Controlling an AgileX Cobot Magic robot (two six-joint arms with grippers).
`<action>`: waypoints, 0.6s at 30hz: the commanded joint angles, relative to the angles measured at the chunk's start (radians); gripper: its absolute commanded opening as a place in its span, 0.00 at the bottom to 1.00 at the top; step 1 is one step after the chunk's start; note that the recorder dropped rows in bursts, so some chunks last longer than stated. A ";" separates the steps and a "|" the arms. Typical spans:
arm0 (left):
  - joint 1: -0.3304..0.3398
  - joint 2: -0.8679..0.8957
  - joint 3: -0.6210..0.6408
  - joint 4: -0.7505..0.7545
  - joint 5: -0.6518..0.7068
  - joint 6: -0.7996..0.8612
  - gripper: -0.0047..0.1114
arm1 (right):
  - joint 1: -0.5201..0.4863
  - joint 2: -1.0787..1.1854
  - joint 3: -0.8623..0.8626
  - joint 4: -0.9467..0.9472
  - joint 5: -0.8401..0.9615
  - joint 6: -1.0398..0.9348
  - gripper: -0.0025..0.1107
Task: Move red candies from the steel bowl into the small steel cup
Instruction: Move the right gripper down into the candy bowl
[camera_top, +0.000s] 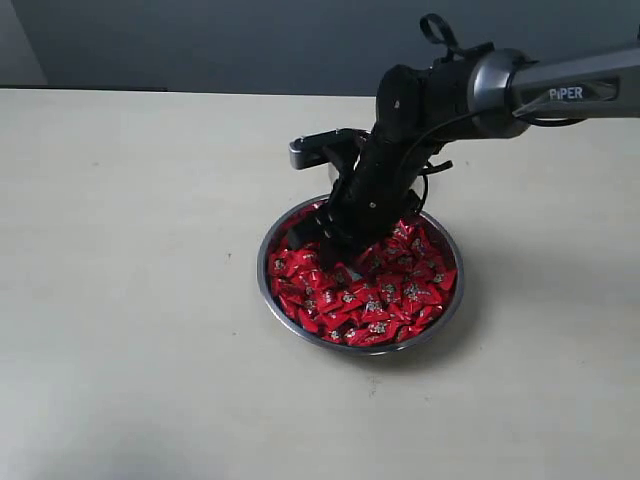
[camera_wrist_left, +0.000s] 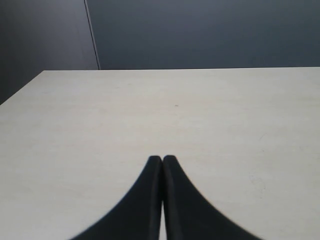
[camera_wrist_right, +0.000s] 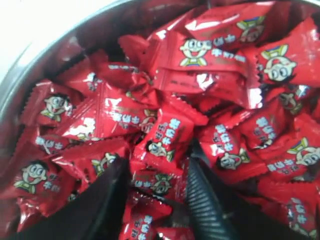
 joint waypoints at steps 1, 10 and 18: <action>0.001 -0.004 0.004 0.001 -0.002 -0.003 0.04 | -0.001 -0.004 -0.007 0.022 0.033 0.009 0.41; 0.001 -0.004 0.004 0.001 -0.002 -0.003 0.04 | -0.001 -0.007 -0.019 0.015 0.042 0.009 0.40; 0.001 -0.004 0.004 0.001 -0.002 -0.003 0.04 | -0.001 -0.045 -0.130 -0.010 0.142 0.013 0.36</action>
